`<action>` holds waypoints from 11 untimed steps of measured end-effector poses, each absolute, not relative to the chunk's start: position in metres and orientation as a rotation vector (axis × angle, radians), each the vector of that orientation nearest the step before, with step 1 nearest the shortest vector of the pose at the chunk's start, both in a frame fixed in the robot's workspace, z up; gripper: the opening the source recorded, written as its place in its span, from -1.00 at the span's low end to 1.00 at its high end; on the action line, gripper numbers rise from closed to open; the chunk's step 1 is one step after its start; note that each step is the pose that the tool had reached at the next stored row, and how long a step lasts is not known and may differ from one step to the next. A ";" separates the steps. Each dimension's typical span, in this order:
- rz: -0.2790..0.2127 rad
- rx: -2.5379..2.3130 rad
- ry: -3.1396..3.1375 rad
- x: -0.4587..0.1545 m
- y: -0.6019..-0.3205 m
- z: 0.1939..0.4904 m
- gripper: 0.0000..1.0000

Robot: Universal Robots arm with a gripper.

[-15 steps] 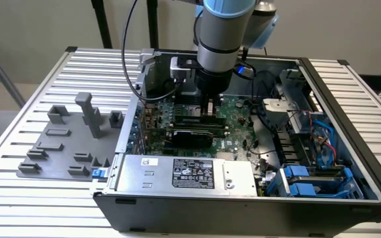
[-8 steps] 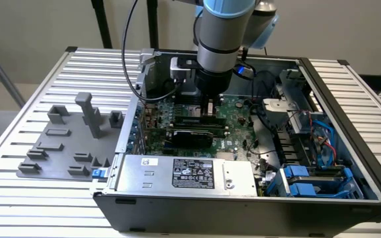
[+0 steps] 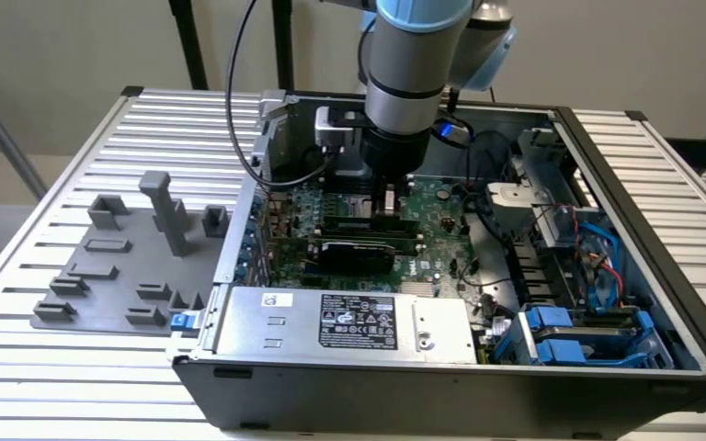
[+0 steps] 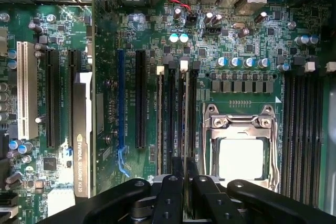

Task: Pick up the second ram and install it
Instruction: 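Insert the second ram into the second slot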

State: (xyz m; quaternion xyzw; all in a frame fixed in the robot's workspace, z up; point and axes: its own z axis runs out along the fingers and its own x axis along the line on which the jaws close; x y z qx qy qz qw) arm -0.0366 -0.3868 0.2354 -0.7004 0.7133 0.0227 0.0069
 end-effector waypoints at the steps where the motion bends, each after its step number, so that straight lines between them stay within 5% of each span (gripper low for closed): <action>1: 0.071 -2.191 2.231 -0.037 -0.387 0.235 -0.73; 11: 0.071 -2.192 2.230 -0.038 -0.387 0.231 -0.73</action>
